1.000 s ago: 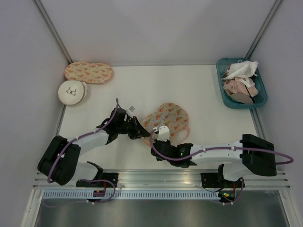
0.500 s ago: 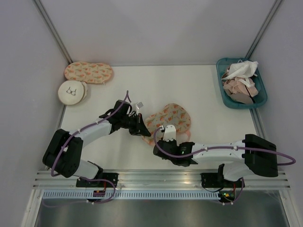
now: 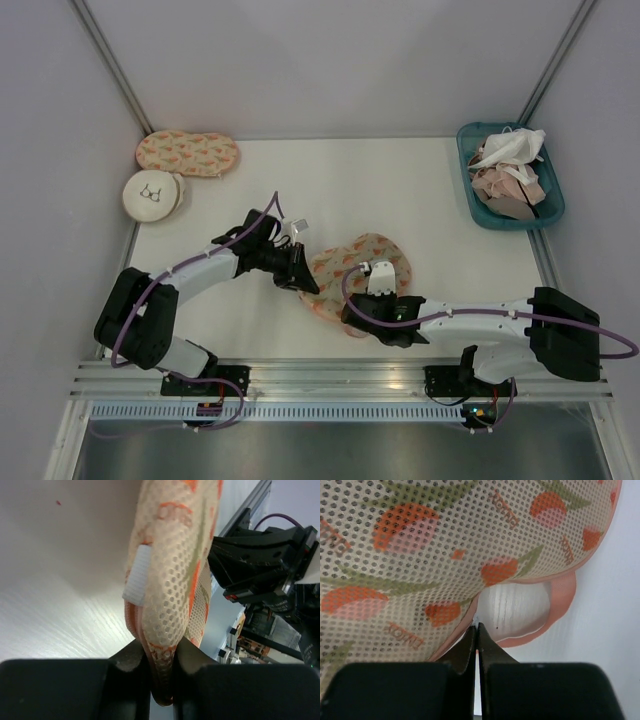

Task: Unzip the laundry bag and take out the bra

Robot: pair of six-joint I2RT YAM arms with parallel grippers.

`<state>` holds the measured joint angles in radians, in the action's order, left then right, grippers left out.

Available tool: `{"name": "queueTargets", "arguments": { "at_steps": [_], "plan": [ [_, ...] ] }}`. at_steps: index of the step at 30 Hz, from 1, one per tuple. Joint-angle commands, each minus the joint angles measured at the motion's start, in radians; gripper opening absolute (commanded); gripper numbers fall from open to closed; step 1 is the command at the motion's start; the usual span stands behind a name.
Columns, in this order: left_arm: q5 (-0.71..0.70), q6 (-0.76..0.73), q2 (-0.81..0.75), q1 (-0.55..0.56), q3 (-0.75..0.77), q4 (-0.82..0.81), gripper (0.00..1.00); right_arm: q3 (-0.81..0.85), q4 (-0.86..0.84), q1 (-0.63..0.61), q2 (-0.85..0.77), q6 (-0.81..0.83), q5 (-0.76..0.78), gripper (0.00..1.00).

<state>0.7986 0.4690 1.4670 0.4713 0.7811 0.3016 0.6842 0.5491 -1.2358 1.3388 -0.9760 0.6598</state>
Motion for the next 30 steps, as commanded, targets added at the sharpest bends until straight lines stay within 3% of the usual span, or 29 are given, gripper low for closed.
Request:
{"name": "queueTargets", "arguments": {
  "at_steps": [1, 2, 4, 5, 7, 8, 12, 19, 24, 28, 30],
  "plan": [
    [0.140, -0.041, -0.002, 0.000, 0.035, -0.054, 0.23, -0.017, -0.003, 0.013, -0.009, 0.022, 0.026, 0.00],
    [0.142, -0.036, -0.002, -0.002, 0.037, -0.059, 0.50, -0.017, -0.006, 0.013, -0.001, 0.022, 0.026, 0.01],
    [0.136, -0.026, 0.003, -0.002, 0.049, -0.074, 0.68, -0.009, -0.011, 0.015, 0.010, 0.023, 0.026, 0.01],
    [0.128, -0.021, 0.006, 0.000, 0.055, -0.075, 0.83, -0.006, -0.012, 0.015, 0.019, 0.023, 0.024, 0.01],
    [0.049, -0.020, 0.015, -0.002, 0.084, -0.058, 0.88, 0.003, -0.014, 0.016, 0.025, 0.025, 0.024, 0.00],
    [0.010, -0.020, 0.016, -0.002, 0.095, -0.029, 0.96, 0.005, -0.015, 0.015, 0.025, 0.025, 0.024, 0.01],
    [-0.188, 0.037, -0.011, -0.002, 0.100, 0.025, 0.97, 0.014, -0.023, 0.016, 0.025, 0.026, 0.020, 0.01],
    [-0.571, 0.140, -0.338, -0.003, -0.123, 0.152, 0.99, 0.020, -0.096, 0.015, 0.034, 0.046, -0.040, 0.00],
    [-0.494, 0.333, -0.729, -0.002, -0.319, 0.189, 0.99, 0.000, -0.280, 0.015, 0.052, 0.127, -0.184, 0.00],
    [-0.363, 0.462, -0.892, 0.000, -0.387, 0.179, 0.99, -0.020, -0.628, 0.012, 0.089, 0.198, -0.452, 0.00],
    [-0.332, 0.528, -0.936, 0.001, -0.402, 0.169, 0.99, -0.008, -0.714, 0.012, 0.132, 0.209, -0.603, 0.00]
  ]
}}
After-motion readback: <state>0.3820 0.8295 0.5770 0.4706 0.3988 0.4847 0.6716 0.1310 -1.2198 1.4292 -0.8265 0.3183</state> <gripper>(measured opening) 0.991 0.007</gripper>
